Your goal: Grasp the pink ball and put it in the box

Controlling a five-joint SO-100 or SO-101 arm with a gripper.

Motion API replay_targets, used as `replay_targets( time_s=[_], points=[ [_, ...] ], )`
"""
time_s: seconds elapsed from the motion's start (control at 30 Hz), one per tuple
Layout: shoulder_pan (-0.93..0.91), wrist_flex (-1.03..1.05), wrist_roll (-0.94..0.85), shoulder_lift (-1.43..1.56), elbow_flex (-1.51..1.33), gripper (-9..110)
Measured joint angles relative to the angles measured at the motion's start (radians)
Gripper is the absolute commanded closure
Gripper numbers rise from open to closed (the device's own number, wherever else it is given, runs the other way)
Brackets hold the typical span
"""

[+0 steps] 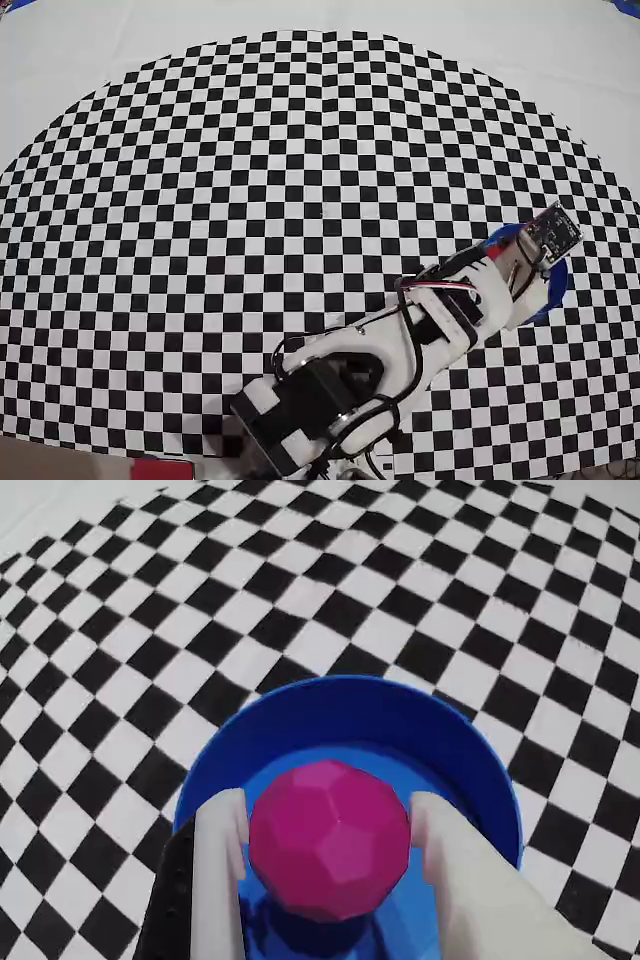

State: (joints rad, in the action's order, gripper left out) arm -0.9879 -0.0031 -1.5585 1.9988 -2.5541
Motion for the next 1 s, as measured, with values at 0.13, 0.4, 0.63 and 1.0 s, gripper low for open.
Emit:
replay_targets(
  time_s=[0.13, 0.4, 0.63, 1.0],
  points=[
    [0.000, -0.006, 0.000, -0.023, 0.029, 101],
    [0.000, -0.008, 0.000, -0.048, 0.043, 101],
    [0.000, -0.028, 0.000, -0.077, 0.043, 101],
    [0.000, -0.037, 0.000, -0.094, 0.060, 101]
  ],
)
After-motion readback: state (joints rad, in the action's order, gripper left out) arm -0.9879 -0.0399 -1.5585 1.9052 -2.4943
